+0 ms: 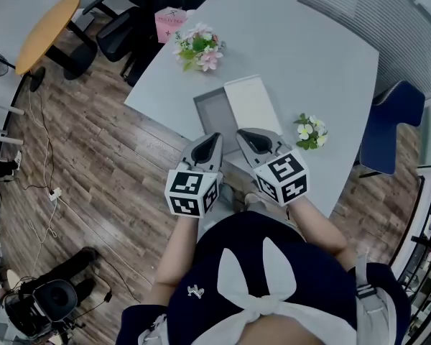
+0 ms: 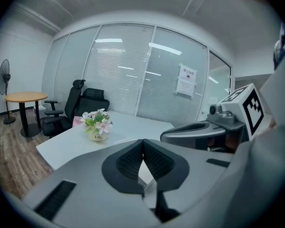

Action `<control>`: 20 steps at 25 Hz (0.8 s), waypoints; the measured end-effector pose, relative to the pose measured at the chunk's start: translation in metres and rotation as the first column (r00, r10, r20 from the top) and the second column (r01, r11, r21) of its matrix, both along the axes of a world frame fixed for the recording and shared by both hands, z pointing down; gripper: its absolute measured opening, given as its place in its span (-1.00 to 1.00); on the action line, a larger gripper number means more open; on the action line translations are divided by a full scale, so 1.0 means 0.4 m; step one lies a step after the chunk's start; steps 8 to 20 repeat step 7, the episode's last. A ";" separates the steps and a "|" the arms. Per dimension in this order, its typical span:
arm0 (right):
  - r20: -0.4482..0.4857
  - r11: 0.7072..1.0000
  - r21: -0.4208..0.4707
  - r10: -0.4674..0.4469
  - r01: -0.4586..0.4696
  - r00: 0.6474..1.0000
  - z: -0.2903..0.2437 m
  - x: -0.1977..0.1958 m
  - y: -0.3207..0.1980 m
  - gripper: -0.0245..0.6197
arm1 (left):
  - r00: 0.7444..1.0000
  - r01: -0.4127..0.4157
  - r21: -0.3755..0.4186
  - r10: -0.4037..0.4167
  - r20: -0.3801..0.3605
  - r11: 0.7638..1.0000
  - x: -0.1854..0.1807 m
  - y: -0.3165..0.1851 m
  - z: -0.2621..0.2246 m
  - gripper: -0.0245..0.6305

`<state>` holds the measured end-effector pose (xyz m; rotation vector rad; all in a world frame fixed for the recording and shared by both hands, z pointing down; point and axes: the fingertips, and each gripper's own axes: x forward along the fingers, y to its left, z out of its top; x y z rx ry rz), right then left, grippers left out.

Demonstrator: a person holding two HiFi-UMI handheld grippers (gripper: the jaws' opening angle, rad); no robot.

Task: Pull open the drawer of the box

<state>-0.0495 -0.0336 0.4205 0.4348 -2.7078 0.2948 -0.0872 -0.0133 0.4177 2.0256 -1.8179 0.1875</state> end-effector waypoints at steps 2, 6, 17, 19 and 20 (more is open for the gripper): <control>-0.001 1.000 0.002 -0.007 0.007 1.000 -0.002 0.002 0.004 -0.92 | 1.000 -0.003 0.001 0.003 -0.003 1.000 0.008 0.003 -0.001 -0.85; 0.000 1.000 0.002 -0.015 0.015 1.000 -0.005 0.004 0.006 -0.92 | 1.000 -0.009 -0.007 0.009 0.000 1.000 0.020 0.005 0.002 -0.85; 0.001 1.000 0.001 -0.016 0.016 1.000 -0.006 0.005 0.006 -0.92 | 1.000 -0.010 -0.009 0.010 0.002 1.000 0.022 0.006 0.002 -0.85; 0.001 1.000 0.001 -0.016 0.016 1.000 -0.006 0.005 0.006 -0.92 | 1.000 -0.010 -0.009 0.010 0.002 1.000 0.022 0.006 0.002 -0.85; 0.001 1.000 0.001 -0.016 0.016 1.000 -0.006 0.005 0.006 -0.92 | 1.000 -0.010 -0.009 0.010 0.002 1.000 0.022 0.006 0.002 -0.85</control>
